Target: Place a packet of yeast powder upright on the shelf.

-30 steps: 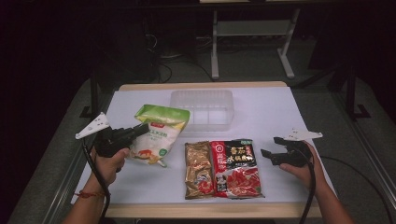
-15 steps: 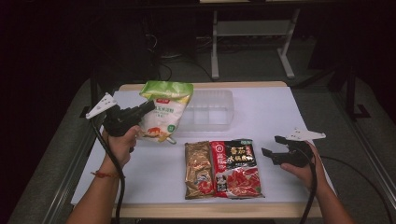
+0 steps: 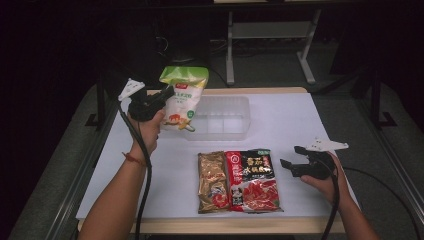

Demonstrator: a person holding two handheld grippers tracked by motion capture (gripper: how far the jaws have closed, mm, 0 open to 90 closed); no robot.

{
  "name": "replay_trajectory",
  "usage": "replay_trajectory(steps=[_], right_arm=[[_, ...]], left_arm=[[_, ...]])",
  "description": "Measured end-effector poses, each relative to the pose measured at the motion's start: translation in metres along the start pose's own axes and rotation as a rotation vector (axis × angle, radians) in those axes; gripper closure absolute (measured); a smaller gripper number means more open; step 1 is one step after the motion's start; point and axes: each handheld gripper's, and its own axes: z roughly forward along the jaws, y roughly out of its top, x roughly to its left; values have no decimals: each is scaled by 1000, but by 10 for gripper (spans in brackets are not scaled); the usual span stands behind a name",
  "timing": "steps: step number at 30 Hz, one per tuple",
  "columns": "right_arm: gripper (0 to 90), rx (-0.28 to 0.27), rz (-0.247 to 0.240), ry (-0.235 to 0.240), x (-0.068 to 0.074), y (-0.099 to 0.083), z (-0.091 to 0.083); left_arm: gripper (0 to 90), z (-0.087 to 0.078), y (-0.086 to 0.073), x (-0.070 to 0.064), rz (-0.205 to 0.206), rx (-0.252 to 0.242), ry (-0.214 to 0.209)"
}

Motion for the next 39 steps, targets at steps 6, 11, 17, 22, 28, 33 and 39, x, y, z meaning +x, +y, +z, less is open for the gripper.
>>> replay_trajectory(steps=[6, 11, 17, 22, 28, 33, 39], right_arm=[[231, 5, -1, 2, 0, -1, 1], [231, 9, -7, 3, 0, -1, 1], [231, 12, -12, 12, 0, -2, 1], [231, 14, -13, 14, 0, -2, 1], [231, 11, -17, 17, 0, -2, 0], [231, 8, -18, 21, 0, -2, -1], [231, 18, -22, 25, 2, -1, 1]], left_arm=[[889, 23, 5, -5, 34, 8, 51], [889, 46, 6, -8, 20, 22, 92], [889, 70, 2, -9, 21, 34, 153], [889, 92, 1, -18, 45, 50, 217], [889, 106, -5, -19, 18, 52, 258], [888, 111, -14, -25, -5, 28, 257], [884, 107, -28, -33, -39, 42, 170]])
